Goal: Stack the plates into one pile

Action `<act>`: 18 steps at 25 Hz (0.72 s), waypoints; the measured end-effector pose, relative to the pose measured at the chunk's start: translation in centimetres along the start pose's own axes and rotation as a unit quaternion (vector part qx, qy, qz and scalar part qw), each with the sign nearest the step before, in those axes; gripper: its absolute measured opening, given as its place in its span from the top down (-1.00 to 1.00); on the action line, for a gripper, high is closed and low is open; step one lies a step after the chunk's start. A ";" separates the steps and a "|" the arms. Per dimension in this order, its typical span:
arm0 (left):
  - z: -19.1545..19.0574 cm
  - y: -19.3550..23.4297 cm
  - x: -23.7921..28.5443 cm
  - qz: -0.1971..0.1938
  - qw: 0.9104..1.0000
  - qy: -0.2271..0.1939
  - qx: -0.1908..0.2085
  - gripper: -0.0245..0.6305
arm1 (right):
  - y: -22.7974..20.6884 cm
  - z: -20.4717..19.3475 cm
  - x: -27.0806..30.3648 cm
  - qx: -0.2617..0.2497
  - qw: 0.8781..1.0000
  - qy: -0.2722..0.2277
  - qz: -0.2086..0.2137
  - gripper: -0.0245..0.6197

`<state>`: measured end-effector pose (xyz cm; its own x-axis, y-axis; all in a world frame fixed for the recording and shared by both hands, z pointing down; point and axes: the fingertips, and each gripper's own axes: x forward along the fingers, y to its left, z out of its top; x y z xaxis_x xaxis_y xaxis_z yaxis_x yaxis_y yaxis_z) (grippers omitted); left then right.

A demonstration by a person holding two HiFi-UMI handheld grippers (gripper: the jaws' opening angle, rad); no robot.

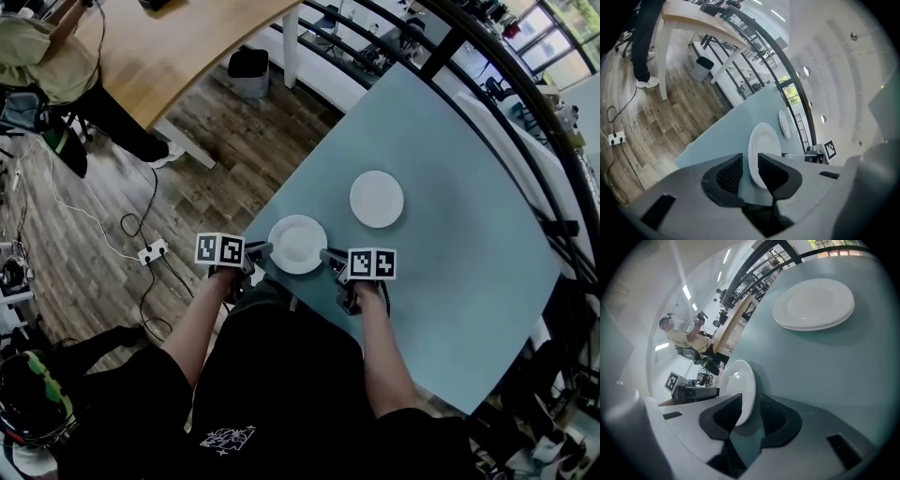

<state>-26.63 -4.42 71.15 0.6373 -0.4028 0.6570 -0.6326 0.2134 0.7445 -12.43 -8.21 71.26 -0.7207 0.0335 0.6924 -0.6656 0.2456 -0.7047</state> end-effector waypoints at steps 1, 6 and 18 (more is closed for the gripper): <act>0.1 0.0 0.1 -0.002 1.000 0.003 -0.002 0.67 | 0.1 0.1 0.1 0.004 1.000 0.000 0.001 0.57; 0.2 0.0 0.5 -0.008 1.000 0.025 -0.004 0.67 | 0.5 0.5 0.8 0.021 1.000 0.000 0.004 0.60; 0.6 0.2 0.6 -0.014 0.998 0.055 -0.004 0.80 | 0.6 0.3 1.0 0.044 0.999 -0.013 -0.013 0.81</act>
<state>-26.65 -5.19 71.65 0.6995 -0.3080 0.6449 -0.6107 0.2112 0.7632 -13.66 -8.28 71.48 -0.7068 0.0031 0.7074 -0.6980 0.1590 -0.6982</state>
